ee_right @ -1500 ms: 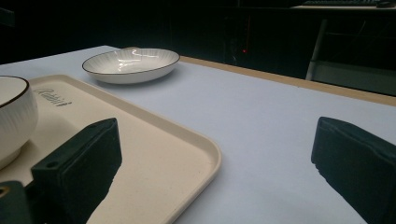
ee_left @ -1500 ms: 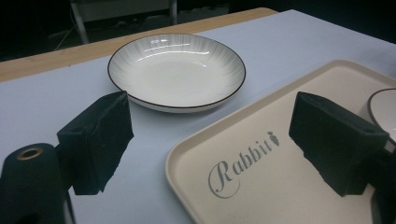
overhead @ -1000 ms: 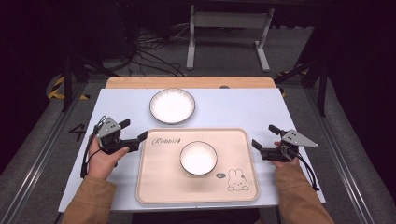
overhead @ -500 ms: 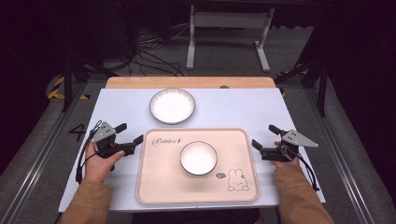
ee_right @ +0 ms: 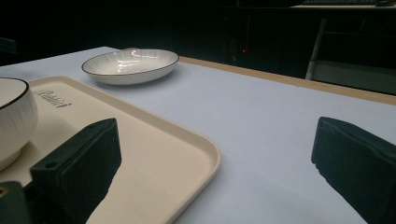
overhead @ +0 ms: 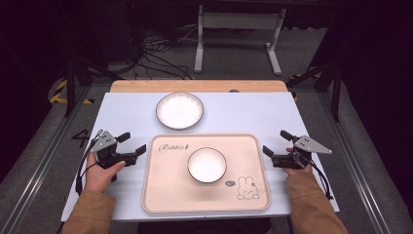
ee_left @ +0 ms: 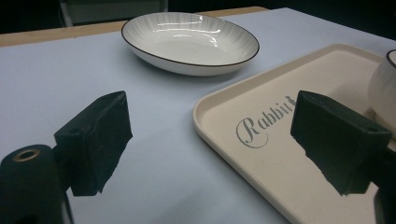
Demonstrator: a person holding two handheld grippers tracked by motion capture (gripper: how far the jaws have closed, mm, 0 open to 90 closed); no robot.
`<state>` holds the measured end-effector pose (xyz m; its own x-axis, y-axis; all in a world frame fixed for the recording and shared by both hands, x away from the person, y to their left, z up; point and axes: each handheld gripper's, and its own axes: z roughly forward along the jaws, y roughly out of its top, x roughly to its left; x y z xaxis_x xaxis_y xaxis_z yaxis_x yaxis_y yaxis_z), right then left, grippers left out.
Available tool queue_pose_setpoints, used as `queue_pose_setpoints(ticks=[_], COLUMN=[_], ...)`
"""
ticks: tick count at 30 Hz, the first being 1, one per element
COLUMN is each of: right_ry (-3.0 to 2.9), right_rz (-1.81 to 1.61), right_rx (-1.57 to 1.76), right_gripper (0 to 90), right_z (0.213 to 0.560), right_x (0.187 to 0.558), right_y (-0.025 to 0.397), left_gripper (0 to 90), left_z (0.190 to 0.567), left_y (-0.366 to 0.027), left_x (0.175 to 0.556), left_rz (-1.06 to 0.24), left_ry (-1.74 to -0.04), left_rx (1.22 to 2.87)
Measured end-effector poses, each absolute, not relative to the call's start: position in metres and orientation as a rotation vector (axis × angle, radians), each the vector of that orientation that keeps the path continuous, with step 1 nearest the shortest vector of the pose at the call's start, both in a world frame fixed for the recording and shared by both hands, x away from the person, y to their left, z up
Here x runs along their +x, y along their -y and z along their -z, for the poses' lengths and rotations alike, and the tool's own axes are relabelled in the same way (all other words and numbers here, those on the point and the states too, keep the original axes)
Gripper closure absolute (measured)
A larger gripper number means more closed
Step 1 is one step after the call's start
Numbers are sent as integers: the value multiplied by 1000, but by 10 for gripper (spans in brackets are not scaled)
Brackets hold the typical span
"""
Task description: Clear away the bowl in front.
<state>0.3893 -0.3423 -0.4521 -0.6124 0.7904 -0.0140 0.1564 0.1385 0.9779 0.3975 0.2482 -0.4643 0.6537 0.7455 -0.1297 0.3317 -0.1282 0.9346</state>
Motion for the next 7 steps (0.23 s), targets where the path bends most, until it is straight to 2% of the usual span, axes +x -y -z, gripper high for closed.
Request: queue_pose_setpoints(ticks=[7], right_ry=[-1874], right_rz=[-1508], right_rx=[904], right_gripper=[22], right_z=[452], right_x=[389], right_y=[342], left_gripper=[134], left_z=[467], left_y=[-250], left_x=[397], left_rz=[-440], left_ry=[-873], left_rx=[1717])
